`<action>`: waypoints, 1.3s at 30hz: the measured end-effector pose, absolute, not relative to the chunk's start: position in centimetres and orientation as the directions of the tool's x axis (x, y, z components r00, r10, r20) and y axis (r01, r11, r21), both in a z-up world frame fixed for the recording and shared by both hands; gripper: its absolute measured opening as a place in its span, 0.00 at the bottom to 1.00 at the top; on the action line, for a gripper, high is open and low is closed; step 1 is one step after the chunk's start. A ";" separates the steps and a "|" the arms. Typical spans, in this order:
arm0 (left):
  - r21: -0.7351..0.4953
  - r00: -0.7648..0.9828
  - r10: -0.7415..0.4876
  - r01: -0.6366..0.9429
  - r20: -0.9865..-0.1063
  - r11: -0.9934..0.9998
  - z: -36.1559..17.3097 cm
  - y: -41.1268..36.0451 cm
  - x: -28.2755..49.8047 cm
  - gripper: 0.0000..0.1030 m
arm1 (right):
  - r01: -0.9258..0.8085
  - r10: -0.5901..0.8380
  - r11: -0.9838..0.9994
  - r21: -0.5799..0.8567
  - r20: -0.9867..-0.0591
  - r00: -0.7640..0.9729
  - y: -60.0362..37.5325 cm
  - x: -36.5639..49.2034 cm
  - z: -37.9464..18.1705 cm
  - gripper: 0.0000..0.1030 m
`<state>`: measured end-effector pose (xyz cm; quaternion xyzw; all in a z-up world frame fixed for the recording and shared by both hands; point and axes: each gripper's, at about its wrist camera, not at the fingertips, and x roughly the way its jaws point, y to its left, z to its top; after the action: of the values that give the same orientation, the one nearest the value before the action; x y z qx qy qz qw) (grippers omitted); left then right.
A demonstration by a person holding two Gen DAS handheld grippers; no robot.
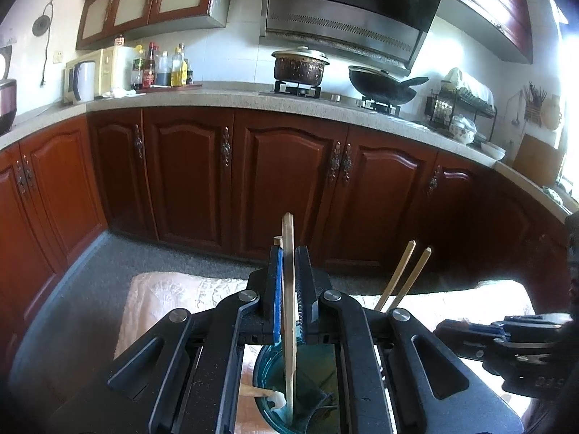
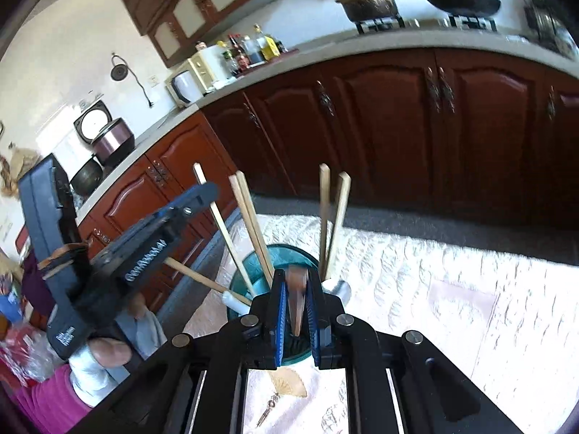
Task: Organize utensils
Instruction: 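Carry the chopstick and fork over the rose-print cup and lower them in, then open both tools and pull them back from the cup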
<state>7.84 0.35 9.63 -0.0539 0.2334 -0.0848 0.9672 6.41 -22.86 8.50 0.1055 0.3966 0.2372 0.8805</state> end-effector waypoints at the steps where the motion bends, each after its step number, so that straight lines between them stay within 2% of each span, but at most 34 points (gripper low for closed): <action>1: -0.146 0.875 -0.190 0.138 -0.446 0.980 9.7 0.4 7.8 0.11 | -0.328 0.497 0.868 0.373 -0.653 0.572 -22.9 6.4 8.3 0.10; 2: -0.149 0.871 -0.190 0.136 -0.452 0.979 9.6 0.4 7.8 0.20 | -0.324 0.496 0.868 0.375 -0.654 0.572 -23.0 6.3 8.2 0.11; 4: -0.164 0.866 -0.201 0.140 -0.458 0.976 9.7 0.6 7.8 0.31 | -0.313 0.496 0.868 0.385 -0.653 0.572 -23.3 6.3 8.1 0.14; 6: -0.174 0.866 -0.205 0.138 -0.457 0.975 9.9 0.8 7.6 0.33 | -0.307 0.490 0.871 0.383 -0.653 0.577 -23.6 6.1 8.0 0.16; 8: -0.179 0.866 -0.208 0.139 -0.456 0.974 10.1 0.9 7.3 0.41 | -0.302 0.489 0.872 0.386 -0.650 0.582 -23.8 5.9 8.1 0.20; 10: -0.187 0.864 -0.213 0.142 -0.457 0.972 10.2 1.1 7.0 0.43 | -0.299 0.494 0.869 0.395 -0.639 0.590 -24.0 5.7 8.5 0.30; 14: -0.187 0.862 -0.220 0.148 -0.458 0.971 10.7 1.3 6.1 0.52 | -0.299 0.492 0.869 0.394 -0.615 0.616 -24.5 5.0 9.7 0.31; 18: -0.185 0.853 -0.220 0.148 -0.474 0.972 11.1 1.4 5.0 0.53 | -0.310 0.469 0.882 0.355 -0.598 0.650 -24.5 3.3 11.1 0.32; 23: -0.129 0.853 -0.190 0.145 -0.486 0.981 10.9 0.7 2.6 0.53 | -0.306 0.420 0.907 0.288 -0.590 0.690 -23.8 0.8 11.8 0.40; 30: -0.044 0.863 -0.151 0.148 -0.483 0.988 10.1 -0.5 -0.8 0.53 | -0.275 0.380 0.925 0.264 -0.589 0.713 -23.6 -1.9 11.2 0.40; 39: -0.064 0.870 -0.155 0.142 -0.468 0.988 11.0 0.0 -3.3 0.53 | -0.260 0.356 0.934 0.247 -0.561 0.748 -23.8 -3.9 12.7 0.41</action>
<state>-3.27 0.03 11.02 -0.0140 0.2431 -0.0769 0.9668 -3.91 -23.83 12.67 0.0767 0.3146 0.1652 0.9316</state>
